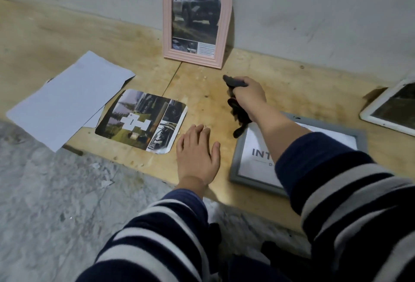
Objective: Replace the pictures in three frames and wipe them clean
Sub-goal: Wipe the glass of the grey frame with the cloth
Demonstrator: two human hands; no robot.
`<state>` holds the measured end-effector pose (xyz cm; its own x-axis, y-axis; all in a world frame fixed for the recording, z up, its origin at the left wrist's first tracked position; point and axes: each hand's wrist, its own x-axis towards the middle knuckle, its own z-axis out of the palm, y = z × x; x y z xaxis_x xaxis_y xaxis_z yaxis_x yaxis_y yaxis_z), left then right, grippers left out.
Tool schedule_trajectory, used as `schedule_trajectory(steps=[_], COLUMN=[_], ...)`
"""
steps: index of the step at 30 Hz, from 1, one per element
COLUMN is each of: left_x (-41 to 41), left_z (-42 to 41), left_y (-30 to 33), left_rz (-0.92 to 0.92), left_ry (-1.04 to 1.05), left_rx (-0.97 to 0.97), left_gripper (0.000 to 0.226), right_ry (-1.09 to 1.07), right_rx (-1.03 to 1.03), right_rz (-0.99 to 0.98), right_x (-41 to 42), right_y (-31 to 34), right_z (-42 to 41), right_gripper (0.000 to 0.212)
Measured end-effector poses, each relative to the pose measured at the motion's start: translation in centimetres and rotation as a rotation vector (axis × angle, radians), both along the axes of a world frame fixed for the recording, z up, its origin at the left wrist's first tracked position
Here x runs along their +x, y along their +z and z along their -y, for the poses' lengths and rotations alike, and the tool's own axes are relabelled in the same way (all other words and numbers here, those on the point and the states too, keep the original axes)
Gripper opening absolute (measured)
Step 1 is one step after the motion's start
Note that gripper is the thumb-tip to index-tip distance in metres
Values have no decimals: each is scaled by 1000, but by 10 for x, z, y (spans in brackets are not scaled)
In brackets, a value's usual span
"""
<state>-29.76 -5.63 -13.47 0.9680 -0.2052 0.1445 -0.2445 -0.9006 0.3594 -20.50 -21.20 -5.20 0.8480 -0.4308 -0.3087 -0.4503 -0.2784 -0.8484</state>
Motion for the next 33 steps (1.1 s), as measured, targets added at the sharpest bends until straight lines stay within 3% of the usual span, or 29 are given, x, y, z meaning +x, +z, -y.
schedule_trajectory(steps=[2,5,8,9,12,14,17,26,33], left_x=[-3,-16,-34,-40,-51,-51,-46,-50,-53], left_z=[-1,-2,4,8,17,18,19,21,22], left_y=[4,10,12,11,8,5,4,4,2], left_rz=[18,82,20,-18,-117,-129,-136,-141,-115], left_ry=[-47,-166,-309,-347,-380,-358,-340,-329,-309], left_rx=[-32,-67,-23,13,178,255,282,283,242], left_gripper=[49,60,81,90,111,115,114,113,117], right_ry=[-5,-18,-49,-41,74,189,287,539,677], right_rx=[7,1,-63,-120,-417,-662,-789,-880,-769], right_rz=[16,-1,-56,-66,-89,-141,-184,-233,-247], right_x=[-15,-38,-53,-55,-59,-66,-75,-125,-164], right_y=[8,15,15,13,1,-10,-25,-23,-16], right_z=[17,43,58,59,53,42,29,25,20], right_gripper=[12,14,11,12,43,47,44,41,46])
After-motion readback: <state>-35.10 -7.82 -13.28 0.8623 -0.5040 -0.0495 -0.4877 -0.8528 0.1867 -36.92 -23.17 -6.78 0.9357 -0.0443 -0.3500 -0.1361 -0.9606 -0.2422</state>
